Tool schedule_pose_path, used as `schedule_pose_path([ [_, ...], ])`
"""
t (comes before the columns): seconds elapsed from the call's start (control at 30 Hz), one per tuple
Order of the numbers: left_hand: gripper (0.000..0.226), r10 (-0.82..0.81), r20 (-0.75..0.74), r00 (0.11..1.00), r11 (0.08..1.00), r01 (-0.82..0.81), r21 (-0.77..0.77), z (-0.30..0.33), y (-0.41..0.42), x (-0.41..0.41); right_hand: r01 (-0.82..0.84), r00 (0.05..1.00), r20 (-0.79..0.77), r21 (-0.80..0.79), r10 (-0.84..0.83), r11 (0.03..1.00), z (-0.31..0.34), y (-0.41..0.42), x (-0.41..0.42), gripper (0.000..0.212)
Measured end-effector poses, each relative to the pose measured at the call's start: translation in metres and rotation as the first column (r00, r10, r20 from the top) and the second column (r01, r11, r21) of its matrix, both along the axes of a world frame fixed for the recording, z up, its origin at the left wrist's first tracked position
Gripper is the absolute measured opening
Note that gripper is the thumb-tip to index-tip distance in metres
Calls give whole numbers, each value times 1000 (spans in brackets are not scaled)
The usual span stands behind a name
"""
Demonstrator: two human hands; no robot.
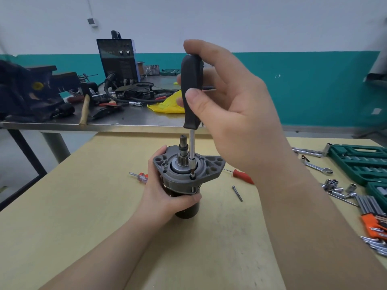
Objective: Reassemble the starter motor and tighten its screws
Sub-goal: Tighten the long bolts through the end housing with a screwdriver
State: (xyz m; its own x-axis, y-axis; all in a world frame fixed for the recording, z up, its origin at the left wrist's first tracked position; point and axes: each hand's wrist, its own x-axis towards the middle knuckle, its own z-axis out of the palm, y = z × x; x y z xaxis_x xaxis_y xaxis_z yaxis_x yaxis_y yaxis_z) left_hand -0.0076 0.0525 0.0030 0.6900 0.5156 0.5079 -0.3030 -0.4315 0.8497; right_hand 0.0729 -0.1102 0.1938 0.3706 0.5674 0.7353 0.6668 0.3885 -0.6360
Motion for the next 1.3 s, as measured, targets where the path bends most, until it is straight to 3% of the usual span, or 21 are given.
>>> schedule_pose_path([
  [0.23, 119, -29, -2, 1000, 999, 29, 17, 2, -3, -2, 129, 991, 19, 42, -130, 991, -1, 2, -3, 49],
  [0.43, 126, -78, -30, 996, 997, 79, 14, 3, -3, -3, 4, 992, -129, 69, 5, 998, -2, 4, -1, 35],
  [0.67, 125, -74, -6, 997, 997, 74, -19, 4, -2, -2, 81, 995, -68, 106, -74, 991, -3, 8, -2, 39],
  [0.9, 119, -69, -1, 998, 998, 69, -10, 2, -4, -2, -24, 987, -152, 111, 41, 993, -4, 6, 1, 34],
  [1.07, 117, -63, 17, 998, 998, 63, -4, 3, -6, -2, 48, 996, -78, 114, -40, 992, -3, 7, -3, 40],
  [1.3, 115, -60, 3, 998, 998, 60, -8, 2, -5, -1, -62, 977, -197, 97, 80, 993, -3, 6, -1, 32],
])
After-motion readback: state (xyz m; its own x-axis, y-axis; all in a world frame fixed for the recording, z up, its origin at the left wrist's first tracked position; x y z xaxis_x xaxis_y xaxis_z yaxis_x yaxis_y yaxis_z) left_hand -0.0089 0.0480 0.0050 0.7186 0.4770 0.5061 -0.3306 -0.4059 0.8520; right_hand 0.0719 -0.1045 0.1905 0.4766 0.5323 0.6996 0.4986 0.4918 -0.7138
